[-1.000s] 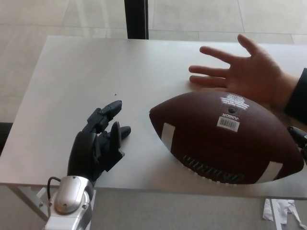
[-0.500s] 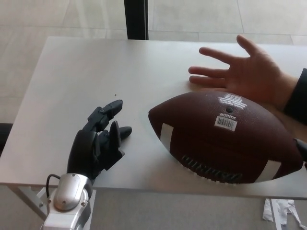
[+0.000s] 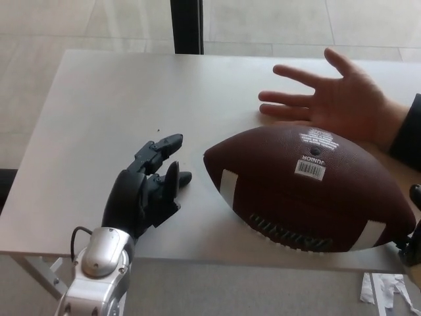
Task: The robot uses both its hands to grab the left and right ends of a football kept in the middle of the desk infront of it, lifts it up and places it in the palm of a person
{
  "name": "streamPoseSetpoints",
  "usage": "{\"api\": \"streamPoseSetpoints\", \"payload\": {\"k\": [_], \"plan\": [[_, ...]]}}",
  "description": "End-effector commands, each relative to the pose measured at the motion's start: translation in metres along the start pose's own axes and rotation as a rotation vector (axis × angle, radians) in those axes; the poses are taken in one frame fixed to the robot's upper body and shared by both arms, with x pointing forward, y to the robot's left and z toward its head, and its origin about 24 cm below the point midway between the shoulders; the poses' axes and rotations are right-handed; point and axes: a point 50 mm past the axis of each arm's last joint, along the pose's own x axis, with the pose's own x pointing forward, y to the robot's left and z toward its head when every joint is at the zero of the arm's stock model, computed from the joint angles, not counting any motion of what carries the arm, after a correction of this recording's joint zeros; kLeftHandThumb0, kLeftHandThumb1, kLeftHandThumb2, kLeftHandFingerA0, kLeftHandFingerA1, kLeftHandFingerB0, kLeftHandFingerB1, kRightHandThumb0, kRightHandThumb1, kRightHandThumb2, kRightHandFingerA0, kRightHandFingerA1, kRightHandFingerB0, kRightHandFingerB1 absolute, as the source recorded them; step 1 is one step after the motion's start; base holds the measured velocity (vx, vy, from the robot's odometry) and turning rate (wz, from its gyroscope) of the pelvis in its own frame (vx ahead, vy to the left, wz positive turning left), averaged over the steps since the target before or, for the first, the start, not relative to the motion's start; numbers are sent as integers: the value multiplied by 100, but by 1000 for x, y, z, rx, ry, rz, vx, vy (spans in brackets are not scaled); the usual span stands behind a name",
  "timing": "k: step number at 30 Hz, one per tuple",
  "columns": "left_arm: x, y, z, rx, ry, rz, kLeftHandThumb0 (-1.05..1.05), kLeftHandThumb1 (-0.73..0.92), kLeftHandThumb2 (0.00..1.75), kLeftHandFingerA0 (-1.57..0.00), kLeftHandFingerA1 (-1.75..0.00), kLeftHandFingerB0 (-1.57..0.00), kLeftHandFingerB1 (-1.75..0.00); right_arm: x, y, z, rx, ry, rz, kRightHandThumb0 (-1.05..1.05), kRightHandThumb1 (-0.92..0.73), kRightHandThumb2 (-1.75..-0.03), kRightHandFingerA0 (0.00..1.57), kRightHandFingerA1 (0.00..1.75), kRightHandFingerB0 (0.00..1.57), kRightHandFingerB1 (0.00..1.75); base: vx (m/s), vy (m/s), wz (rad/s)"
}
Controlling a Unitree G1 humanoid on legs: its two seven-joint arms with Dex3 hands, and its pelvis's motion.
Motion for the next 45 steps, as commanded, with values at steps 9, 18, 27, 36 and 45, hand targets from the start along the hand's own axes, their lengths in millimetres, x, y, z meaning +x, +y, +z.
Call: {"api": "streamPoseSetpoints", "payload": {"k": [9, 18, 27, 36, 45], "plan": [[-2, -10, -21, 32, 149, -28, -84, 82, 120, -36, -63, -15, -47, 20, 5, 39, 15, -162, -21, -90, -92, -72, 58, 57, 45, 36, 0, 0, 0], [1, -20, -29, -12, 179, 6, -90, 88, 124, -38, -63, -15, -46, 13, 10, 25, -1, -115, 12, -89, -92, -72, 60, 56, 43, 35, 0, 0, 0], [7, -30, -27, -10, 157, -21, -92, 91, 125, -36, -63, -14, -45, -1, 12, 2, -1, -48, 9, -95, -78, -120, 57, 66, 38, 48, 0, 0, 0], [9, -28, -26, 9, 163, -9, -90, 91, 125, -37, -64, -14, -46, -3, 10, 0, -32, -49, 12, -95, -79, -119, 54, 65, 38, 49, 0, 0, 0], [18, -27, -15, 17, 145, -14, -88, 88, 126, -35, -64, -12, -45, 10, 12, 15, -3, -118, 11, -88, -73, -117, 57, 66, 38, 49, 0, 0, 0]]}}
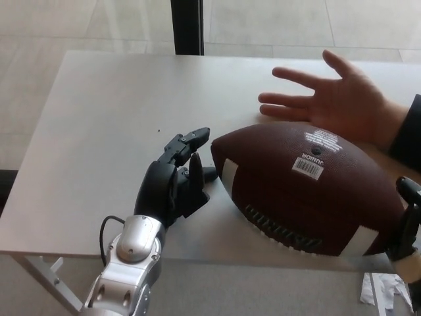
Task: The robot uses both its hands to grab the left and right ends of a football kept in the middle of the desk infront of it, lifts it up and places it in the palm of a person
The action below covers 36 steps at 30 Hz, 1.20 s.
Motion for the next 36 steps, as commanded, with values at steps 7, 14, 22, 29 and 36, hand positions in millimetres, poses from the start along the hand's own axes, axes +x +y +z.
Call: {"api": "streamPoseSetpoints", "payload": {"k": [7, 14, 22, 29, 36], "plan": [[5, 6, -6, 50, 90, 2, -95, 92, 97, -35, -63, -13, -38, 9, -5, 10, -1, -54, -19, -86, -74, -116, 55, 65, 36, 48, 0, 0, 0], [20, -2, 12, 15, 79, 16, -83, 92, 128, -37, -64, -7, -39, 8, 1, 7, 10, -46, -17, -90, -92, -69, 64, 61, 46, 35, 0, 0, 0], [31, -35, 32, -61, 19, -43, -93, 92, 96, -40, -68, -15, -40, 4, 7, -2, 25, -6, -5, -95, -73, -93, 60, 66, 43, 45, 0, 0, 0], [29, -57, 22, -68, 49, -111, -87, 88, 126, -39, -73, -12, -42, 6, 8, 0, 21, -10, -1, -99, -75, -92, 61, 65, 43, 44, 0, 0, 0], [20, -69, 11, -131, 82, -134, -87, 92, 133, -38, -75, -5, -35, 12, 5, 5, 16, -23, -23, -89, -92, -69, 63, 57, 47, 36, 0, 0, 0]]}}
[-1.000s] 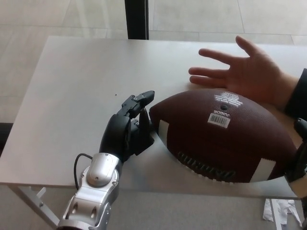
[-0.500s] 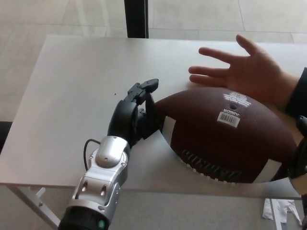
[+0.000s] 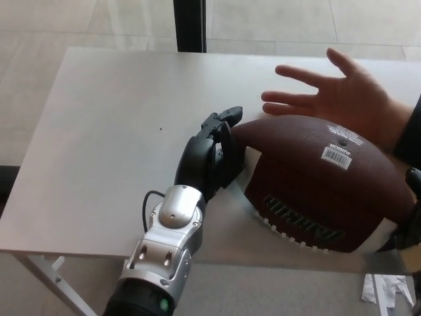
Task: The robot uses both its hands to grab the left and right ends of a football kept in the middle of the desk infront of it, lifts it up and places it in the palm of a person
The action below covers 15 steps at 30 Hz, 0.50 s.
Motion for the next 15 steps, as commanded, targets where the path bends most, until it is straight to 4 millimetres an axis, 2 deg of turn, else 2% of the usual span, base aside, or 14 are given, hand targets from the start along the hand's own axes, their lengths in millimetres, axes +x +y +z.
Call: {"api": "streamPoseSetpoints", "payload": {"k": [1, 2, 3, 4, 6, 7, 8, 9, 10, 11, 12, 13, 14, 15], "plan": [[-9, -25, -18, -36, 54, -83, -87, 92, 133, -38, -75, -5, -35, 5, 6, 8, 9, -26, 21, -89, -92, -69, 63, 57, 47, 36, 0, 0, 0], [-8, -24, -17, -37, 51, -79, -87, 92, 133, -38, -75, -5, -35, 7, 8, 8, 9, -27, 25, -89, -92, -69, 63, 57, 47, 36, 0, 0, 0], [-11, -26, -20, -45, 49, -91, -87, 92, 133, -32, -72, -6, -37, 9, 9, 11, 3, -49, 32, -85, -72, -114, 57, 64, 39, 49, 0, 0, 0], [-12, -26, -20, -49, 49, -89, -87, 92, 134, -37, -75, -5, -34, 10, 9, 12, 4, -52, 34, -91, -92, -68, 63, 58, 49, 36, 0, 0, 0], [-15, -26, -22, -58, 49, -86, -87, 92, 134, -37, -75, -5, -35, 13, 12, 14, 11, -63, 39, -92, -92, -68, 63, 58, 49, 36, 0, 0, 0], [-16, -26, -24, -59, 52, -86, -96, 92, 104, -34, -74, -9, -35, 13, 12, 15, 18, -58, 40, -92, -91, -68, 64, 58, 49, 37, 0, 0, 0], [-18, -25, -25, -57, 56, -88, -93, 92, 102, -33, -74, -10, -35, 15, 13, 18, 16, -69, 41, -90, -92, -68, 65, 57, 47, 36, 0, 0, 0], [-18, -25, -26, -59, 60, -90, -88, 92, 134, -35, -74, -5, -34, 16, 13, 19, 16, -79, 39, -91, -76, -115, 61, 65, 36, 48, 0, 0, 0], [-19, -25, -27, -60, 64, -93, -89, 92, 134, -36, -75, -5, -33, 17, 13, 21, 13, -87, 43, -90, -92, -68, 64, 58, 46, 35, 0, 0, 0], [-19, -26, -27, -59, 67, -97, -89, 92, 134, -36, -75, -5, -33, 16, 12, 20, 13, -86, 40, -90, -92, -68, 64, 58, 46, 35, 0, 0, 0], [-19, -26, -28, -59, 73, -96, -94, 92, 103, -34, -76, -12, -37, 17, 13, 21, 20, -85, 38, -91, -91, -68, 65, 56, 46, 35, 0, 0, 0], [-19, -26, -28, -58, 82, -94, -94, 92, 103, -34, -76, -12, -37, 18, 14, 22, 30, -84, 36, -91, -91, -68, 65, 56, 46, 35, 0, 0, 0], [-19, -27, -29, -67, 93, -99, -83, 92, 103, -35, -76, -12, -41, 17, 17, 22, 39, -93, 36, -86, -72, -114, 59, 64, 38, 48, 0, 0, 0], [-19, -28, -29, -73, 99, -100, -83, 92, 103, -35, -76, -12, -41, 17, 18, 23, 46, -98, 38, -86, -72, -114, 59, 64, 38, 48, 0, 0, 0]]}}
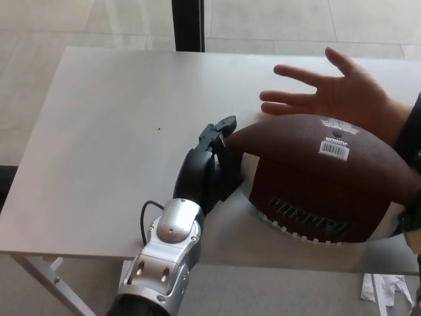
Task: The robot uses both its hands to grab the left and right ends of a football kept in the middle of the desk infront of it, lifts it up and places it in the palm of a person
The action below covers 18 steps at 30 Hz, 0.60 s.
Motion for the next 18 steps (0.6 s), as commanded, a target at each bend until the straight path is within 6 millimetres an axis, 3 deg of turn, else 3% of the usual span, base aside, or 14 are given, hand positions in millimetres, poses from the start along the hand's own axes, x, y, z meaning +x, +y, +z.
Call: {"api": "streamPoseSetpoints", "payload": {"k": [1, 2, 5, 6, 7, 8, 9, 10, 12, 14, 15, 16, 18], "plan": [[-8, -30, -18, -82, 95, -90, -77, 92, 100, -37, -77, -16, -42, 2, 18, 9, 64, -39, 53, -91, -90, -67, 65, 57, 49, 35, 0, 0, 0], [-7, -31, -18, -76, 94, -88, -73, 92, 101, -36, -74, -16, -42, 1, 22, 10, 64, -47, 69, -84, -71, -112, 58, 64, 43, 51, 0, 0, 0], [-3, -34, -18, -57, 124, -46, -57, 92, 94, -42, -71, -24, -42, -2, 36, 14, 67, -59, 127, -89, -75, -114, 61, 64, 38, 48, 0, 0, 0], [-2, -35, -19, -39, 132, -45, -53, 92, 92, -41, -72, -24, -43, -4, 42, 14, 81, -54, 169, -85, -72, -113, 58, 65, 37, 48, 0, 0, 0], [-2, -35, -19, -20, 129, -50, -47, 92, 88, -38, -73, -22, -42, -6, 46, 15, 79, -60, 182, -88, -90, -68, 65, 58, 47, 34, 0, 0, 0], [-2, -35, -19, 3, 129, -35, -42, 92, 83, -43, -76, -24, -41, -6, 49, 15, 87, -53, 195, -89, -89, -68, 65, 57, 48, 35, 0, 0, 0], [-1, -36, -19, 3, 138, -26, -41, 92, 79, -44, -77, -25, -39, -7, 51, 14, 93, -48, 205, -84, -69, -111, 58, 64, 42, 51, 0, 0, 0], [-1, -37, -19, -22, 146, -29, -42, 92, 81, -44, -83, -22, -40, -9, 56, 14, 88, -48, 218, -87, -88, -67, 65, 57, 51, 36, 0, 0, 0], [-1, -37, -20, -65, 150, -25, -44, 92, 81, -44, -84, -22, -40, -9, 59, 12, 83, -47, 229, -86, -88, -67, 64, 57, 51, 36, 0, 0, 0], [-2, -40, -22, -120, 164, 45, -53, 92, 88, -41, -72, -24, -41, -9, 60, 7, -1, -47, 150, -89, -88, -66, 62, 63, 50, 39, 0, 0, 0], [-2, -41, -23, -108, 172, 69, -51, 83, 116, -41, -71, -20, -50, -8, 60, 5, -14, -43, 134, -85, -87, -66, 62, 64, 50, 39, 0, 0, 0], [-1, -41, -23, -80, 181, 92, -55, 92, 83, -44, -73, -27, -40, -7, 60, 4, -31, -47, 132, -85, -86, -67, 58, 61, 48, 38, 0, 0, 0], [-1, -42, -24, -55, 192, 103, -54, 92, 82, -45, -78, -27, -40, -7, 60, 3, -50, -60, 132, -84, -85, -65, 57, 61, 49, 39, 0, 0, 0]]}}
